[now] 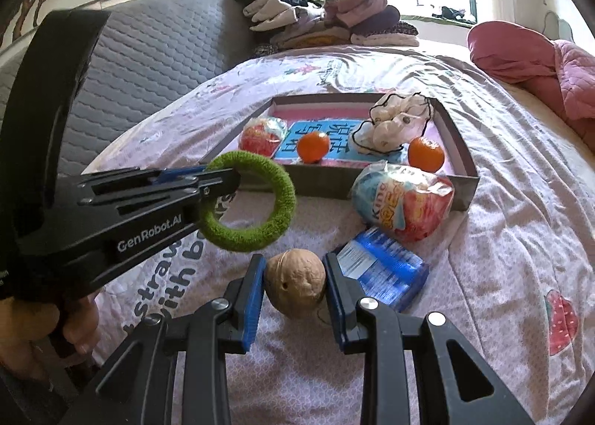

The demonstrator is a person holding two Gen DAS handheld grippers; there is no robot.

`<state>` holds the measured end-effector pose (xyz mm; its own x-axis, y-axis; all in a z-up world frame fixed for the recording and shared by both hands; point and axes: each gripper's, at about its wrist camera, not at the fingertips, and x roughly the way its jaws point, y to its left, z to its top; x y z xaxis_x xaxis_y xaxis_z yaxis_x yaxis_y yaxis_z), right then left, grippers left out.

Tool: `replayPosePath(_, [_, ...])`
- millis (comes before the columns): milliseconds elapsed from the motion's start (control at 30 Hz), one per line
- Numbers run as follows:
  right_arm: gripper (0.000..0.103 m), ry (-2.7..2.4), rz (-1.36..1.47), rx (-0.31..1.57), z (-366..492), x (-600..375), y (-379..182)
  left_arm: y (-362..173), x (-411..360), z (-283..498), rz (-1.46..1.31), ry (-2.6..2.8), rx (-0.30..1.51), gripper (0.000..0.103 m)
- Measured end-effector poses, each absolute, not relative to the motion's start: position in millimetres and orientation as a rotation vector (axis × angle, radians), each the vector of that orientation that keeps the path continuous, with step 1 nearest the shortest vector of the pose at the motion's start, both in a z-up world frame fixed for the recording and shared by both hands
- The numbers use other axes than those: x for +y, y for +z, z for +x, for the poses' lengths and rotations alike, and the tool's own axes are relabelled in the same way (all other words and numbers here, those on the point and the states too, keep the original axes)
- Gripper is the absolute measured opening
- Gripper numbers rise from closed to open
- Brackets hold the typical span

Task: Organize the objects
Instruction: 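Carry the green ring with the left tool while the right tool carries the ball over the tray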

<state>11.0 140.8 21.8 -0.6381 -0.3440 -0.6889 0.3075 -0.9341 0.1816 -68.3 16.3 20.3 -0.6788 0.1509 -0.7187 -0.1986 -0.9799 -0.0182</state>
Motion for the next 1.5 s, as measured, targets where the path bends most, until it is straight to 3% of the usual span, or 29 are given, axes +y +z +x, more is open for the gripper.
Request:
replayPosePath(1167, [0.031, -2.757, 0.818, -0.080, -38.5, 173.1, 92.3, 53.7, 10.7, -90.4, -1.019, 2.822, 0.068, 0.014])
replayPosePath(1500, [0.031, -2.768, 0.870, -0.044, -65.6, 176.5, 79.4, 48.4, 12.1, -124.4, -1.023, 2.838, 0.058, 0.014])
